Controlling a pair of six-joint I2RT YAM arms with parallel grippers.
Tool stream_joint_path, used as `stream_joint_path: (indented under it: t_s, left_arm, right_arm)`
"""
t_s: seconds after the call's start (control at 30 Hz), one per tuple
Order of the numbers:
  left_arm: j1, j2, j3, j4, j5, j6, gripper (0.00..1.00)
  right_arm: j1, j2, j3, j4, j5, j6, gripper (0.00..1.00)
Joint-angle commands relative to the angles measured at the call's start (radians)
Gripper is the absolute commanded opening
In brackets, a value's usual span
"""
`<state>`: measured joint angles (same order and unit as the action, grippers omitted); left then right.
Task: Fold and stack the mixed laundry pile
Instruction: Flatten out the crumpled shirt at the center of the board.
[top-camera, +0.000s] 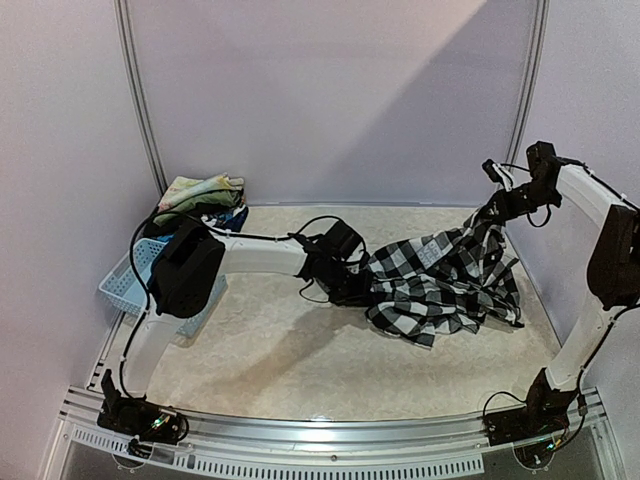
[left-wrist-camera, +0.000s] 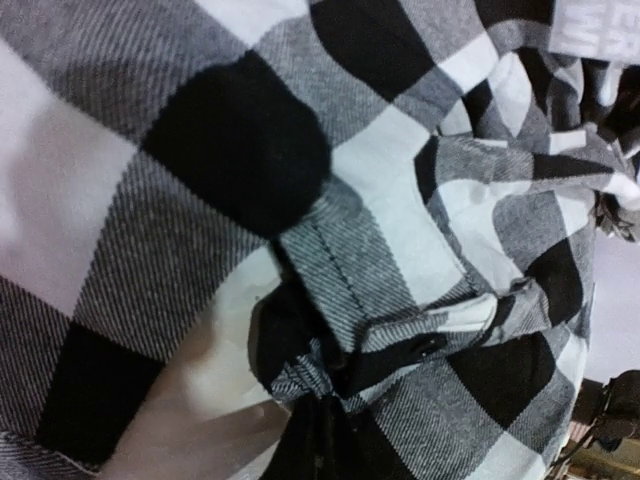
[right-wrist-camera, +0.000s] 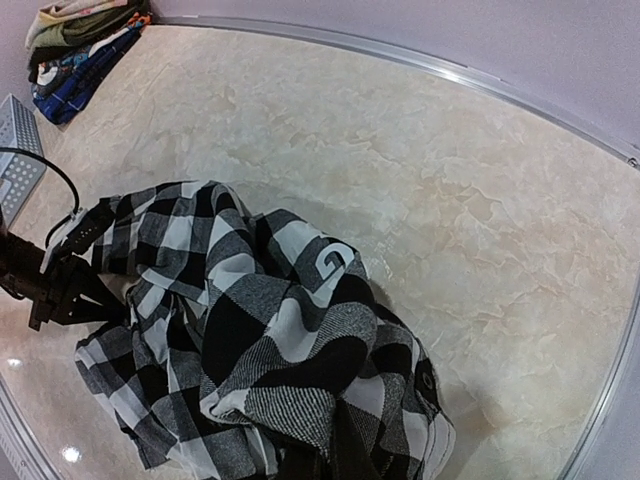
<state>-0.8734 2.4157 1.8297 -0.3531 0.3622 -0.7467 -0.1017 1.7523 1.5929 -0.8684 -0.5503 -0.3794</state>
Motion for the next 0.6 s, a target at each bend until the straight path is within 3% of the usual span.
stream_joint_path:
  t_s: [0.0, 0.43, 0.57]
  left_arm:
    - [0.036, -0.018, 0.021, -0.026, -0.090, 0.085, 0.00]
    - [0.241, -0.512, -0.133, -0.224, -0.502, 0.461, 0.00]
    - [0.247, -0.642, -0.228, -0.224, -0.497, 0.477, 0.00]
  right_arm:
    - [0.000, 0.048, 0.096, -0.002, -0.049, 0.034, 0.01]
    - [0.001, -0.038, 0.281, 0.104, -0.048, 0.113, 0.00]
    - [0.001, -0.130, 0.284, 0.119, -0.149, 0.144, 0.00]
